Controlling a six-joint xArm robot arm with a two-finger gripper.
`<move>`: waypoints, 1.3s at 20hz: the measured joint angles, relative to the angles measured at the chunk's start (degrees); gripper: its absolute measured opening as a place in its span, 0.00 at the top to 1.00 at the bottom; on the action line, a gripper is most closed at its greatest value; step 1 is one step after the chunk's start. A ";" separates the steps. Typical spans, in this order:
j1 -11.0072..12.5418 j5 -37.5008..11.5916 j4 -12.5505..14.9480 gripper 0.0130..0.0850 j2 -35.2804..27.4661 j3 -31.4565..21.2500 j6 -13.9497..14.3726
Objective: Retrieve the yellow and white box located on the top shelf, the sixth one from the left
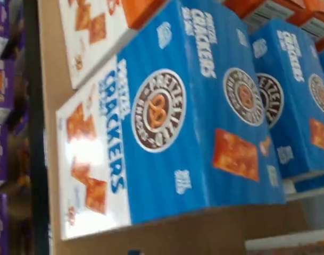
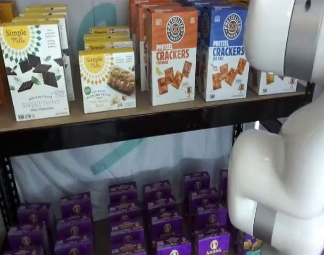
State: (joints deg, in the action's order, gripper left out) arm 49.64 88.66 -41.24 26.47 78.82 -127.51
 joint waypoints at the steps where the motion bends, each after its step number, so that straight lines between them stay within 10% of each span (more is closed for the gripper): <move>1: -0.48 -1.11 0.26 0.00 -0.33 0.18 -0.20; 13: -6.73 -3.39 13.42 0.00 -6.94 7.71 -0.24; 26: -9.39 -0.88 18.02 0.00 -12.49 13.27 1.89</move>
State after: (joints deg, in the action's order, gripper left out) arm 40.25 87.78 -23.22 13.97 92.09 -125.62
